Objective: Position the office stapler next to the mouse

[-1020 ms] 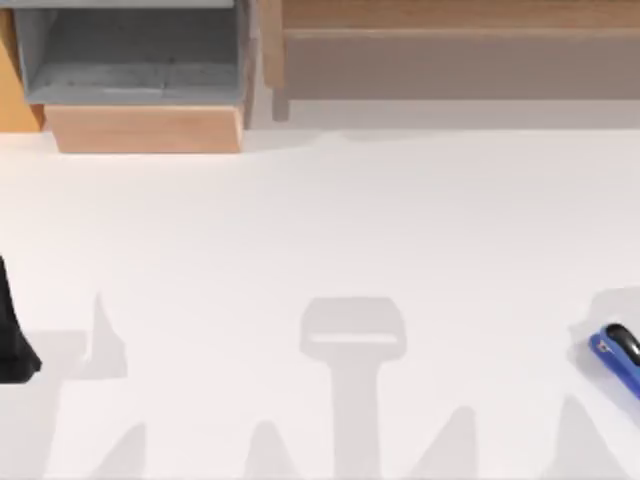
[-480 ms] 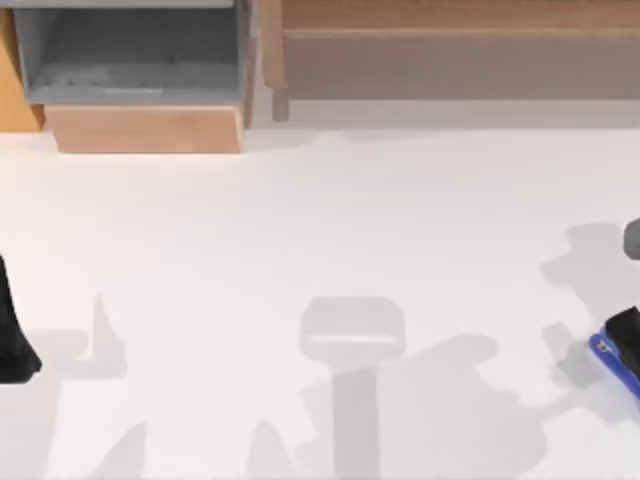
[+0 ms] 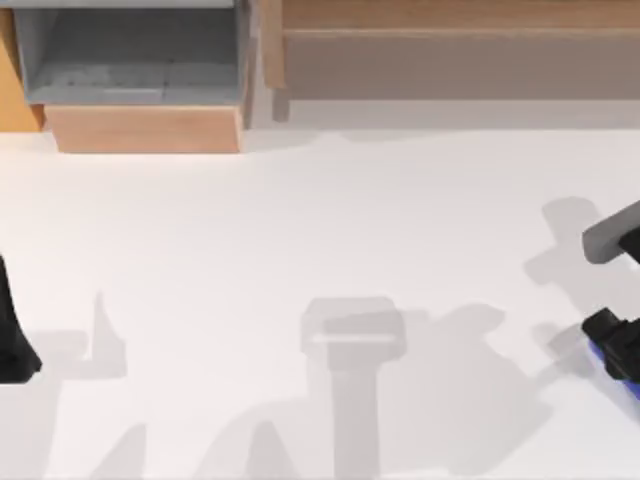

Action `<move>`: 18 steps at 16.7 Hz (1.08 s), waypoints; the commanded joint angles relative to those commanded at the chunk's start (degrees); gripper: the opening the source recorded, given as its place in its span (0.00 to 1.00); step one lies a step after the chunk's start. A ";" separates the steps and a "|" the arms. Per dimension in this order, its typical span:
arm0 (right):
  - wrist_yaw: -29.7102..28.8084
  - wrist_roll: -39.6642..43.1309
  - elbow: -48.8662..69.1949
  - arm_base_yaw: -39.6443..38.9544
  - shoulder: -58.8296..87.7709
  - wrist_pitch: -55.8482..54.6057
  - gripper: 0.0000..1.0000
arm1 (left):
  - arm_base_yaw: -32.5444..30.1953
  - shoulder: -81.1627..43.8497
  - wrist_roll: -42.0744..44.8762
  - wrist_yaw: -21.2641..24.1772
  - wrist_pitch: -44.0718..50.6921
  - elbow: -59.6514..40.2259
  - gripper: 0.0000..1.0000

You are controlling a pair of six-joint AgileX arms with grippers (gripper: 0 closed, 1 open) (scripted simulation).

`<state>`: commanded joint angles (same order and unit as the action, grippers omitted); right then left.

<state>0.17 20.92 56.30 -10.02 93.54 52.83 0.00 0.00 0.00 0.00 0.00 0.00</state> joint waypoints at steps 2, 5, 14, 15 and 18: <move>0.00 0.00 0.00 0.00 0.00 0.00 1.00 | 0.00 0.00 0.00 0.00 0.00 0.00 1.00; 0.01 0.03 -0.87 0.13 0.32 -1.14 1.00 | 0.00 0.00 0.00 0.00 0.00 0.00 1.00; -0.01 -0.21 -6.42 -0.12 5.83 -12.26 1.00 | 0.00 0.00 0.00 0.00 0.00 0.00 1.00; -0.01 -0.21 -6.42 -0.12 5.83 -12.26 1.00 | 0.00 0.00 0.00 0.00 0.00 0.00 1.00; -0.01 -0.21 -6.42 -0.12 5.83 -12.26 0.77 | 0.00 0.00 0.00 0.00 0.00 0.00 1.00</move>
<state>0.17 20.72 49.87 -10.13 99.37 40.57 0.00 0.00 0.00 0.00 0.00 0.00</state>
